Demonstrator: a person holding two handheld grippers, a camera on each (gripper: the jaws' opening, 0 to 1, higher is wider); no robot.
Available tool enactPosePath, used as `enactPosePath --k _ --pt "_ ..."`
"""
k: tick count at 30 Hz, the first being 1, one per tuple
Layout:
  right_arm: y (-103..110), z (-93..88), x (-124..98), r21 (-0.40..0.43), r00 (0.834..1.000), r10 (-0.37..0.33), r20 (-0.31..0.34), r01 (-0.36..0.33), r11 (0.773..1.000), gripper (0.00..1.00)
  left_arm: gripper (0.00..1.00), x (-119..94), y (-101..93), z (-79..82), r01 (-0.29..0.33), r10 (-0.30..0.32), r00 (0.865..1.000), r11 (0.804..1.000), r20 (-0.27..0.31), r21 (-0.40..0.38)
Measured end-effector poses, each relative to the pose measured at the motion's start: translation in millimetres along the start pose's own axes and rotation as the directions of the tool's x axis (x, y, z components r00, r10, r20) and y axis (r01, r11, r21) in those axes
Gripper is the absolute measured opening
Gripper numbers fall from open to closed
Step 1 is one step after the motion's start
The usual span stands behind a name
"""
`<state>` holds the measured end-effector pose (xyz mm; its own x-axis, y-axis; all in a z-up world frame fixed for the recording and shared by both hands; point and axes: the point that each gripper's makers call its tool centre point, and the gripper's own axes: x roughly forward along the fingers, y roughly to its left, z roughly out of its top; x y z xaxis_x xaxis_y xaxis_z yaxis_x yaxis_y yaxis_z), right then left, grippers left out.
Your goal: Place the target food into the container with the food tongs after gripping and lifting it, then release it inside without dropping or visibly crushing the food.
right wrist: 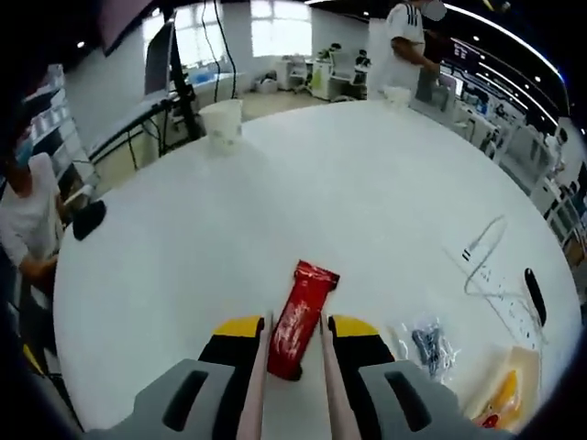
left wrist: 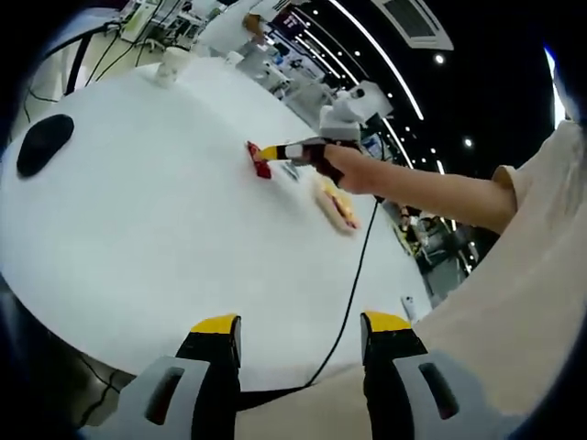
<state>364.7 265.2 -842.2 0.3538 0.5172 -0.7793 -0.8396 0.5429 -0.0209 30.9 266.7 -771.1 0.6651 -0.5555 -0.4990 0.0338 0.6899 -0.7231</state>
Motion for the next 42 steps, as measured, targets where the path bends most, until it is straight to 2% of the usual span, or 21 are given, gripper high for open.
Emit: enactPosePath --k 9,14,23,27,36,42 --pt "5 -0.7 1 -0.001 1.000 0.000 0.003 0.000 1.000 0.27 0.52 0 -1.6 -0.1 -0.001 0.001 1.000 1.000 0.004 0.001" --pt "5 -8.4 2 0.003 1.000 0.008 -0.010 -0.008 1.000 0.26 0.52 -1 -3.2 -1.7 0.005 -0.004 1.000 1.000 0.011 -0.011" --pt "0 -5.8 4 -0.010 1.000 0.005 0.004 -0.005 1.000 0.23 0.52 -1 -1.8 2.0 0.005 -0.005 1.000 1.000 0.026 -0.015" --pt "-1 -6.8 2 -0.013 1.000 0.012 0.005 -0.012 1.000 0.22 0.53 -3 -1.8 -1.0 0.005 -0.004 1.000 1.000 0.023 -0.017" --pt "1 -3.4 -3 0.002 0.999 0.033 0.020 -0.033 0.999 0.21 0.52 -4 -3.2 0.2 0.002 -0.002 1.000 1.000 0.029 -0.009" --pt "-4 9.9 -19 0.009 0.997 0.016 0.074 -0.017 1.000 0.21 0.52 -3 -5.7 1.0 0.005 -0.005 0.999 1.000 0.032 0.000"
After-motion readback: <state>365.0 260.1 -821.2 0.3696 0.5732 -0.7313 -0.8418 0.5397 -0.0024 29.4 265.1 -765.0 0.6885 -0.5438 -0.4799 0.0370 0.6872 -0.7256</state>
